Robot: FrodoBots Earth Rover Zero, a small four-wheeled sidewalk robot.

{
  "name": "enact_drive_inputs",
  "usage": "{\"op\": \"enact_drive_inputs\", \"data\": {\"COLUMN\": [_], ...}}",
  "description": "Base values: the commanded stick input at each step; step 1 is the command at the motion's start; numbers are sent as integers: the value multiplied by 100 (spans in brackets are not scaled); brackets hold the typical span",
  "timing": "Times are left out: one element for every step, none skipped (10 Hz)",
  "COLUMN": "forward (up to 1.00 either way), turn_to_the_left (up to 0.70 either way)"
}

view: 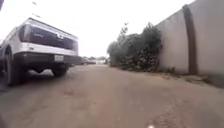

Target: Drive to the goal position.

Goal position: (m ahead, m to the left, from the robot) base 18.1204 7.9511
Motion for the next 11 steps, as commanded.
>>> {"op": "enact_drive_inputs", "data": {"forward": [50, 50, 50, 50, 50, 50, 50, 50, 50, 50, 50], "turn_to_the_left": [0, 0, 0, 0, 0, 0, 0, 0, 0, 0, 0]}}
